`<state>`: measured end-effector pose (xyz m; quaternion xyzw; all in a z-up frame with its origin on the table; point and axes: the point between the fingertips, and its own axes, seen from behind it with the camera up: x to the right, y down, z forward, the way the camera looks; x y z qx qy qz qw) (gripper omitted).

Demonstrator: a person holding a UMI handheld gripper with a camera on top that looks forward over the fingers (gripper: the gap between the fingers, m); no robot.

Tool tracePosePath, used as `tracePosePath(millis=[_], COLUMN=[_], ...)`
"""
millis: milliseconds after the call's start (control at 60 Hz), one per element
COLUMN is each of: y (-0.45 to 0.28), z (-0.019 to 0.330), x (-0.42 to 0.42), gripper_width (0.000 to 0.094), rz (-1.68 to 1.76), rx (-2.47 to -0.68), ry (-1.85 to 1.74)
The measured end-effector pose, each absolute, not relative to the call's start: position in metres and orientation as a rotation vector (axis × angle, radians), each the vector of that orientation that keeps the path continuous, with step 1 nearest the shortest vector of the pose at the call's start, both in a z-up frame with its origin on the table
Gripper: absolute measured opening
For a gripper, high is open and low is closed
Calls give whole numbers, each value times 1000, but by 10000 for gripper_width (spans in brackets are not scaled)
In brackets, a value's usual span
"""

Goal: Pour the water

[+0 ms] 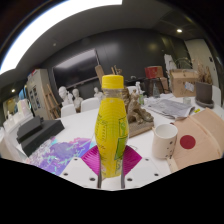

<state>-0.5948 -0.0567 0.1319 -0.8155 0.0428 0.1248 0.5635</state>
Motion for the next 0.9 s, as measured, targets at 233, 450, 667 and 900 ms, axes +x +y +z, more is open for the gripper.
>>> tracePosePath(millis=[233, 450, 667, 900], y=[-10, 14, 21, 15], z=[225, 212, 189, 195], x=[-605, -588, -576, -580], gripper_width=[253, 252, 254, 252], rz=[1109, 1615, 1822, 1646], rx=[-1688, -1437, -1281, -1486], ry=[683, 1200, 1414, 1214])
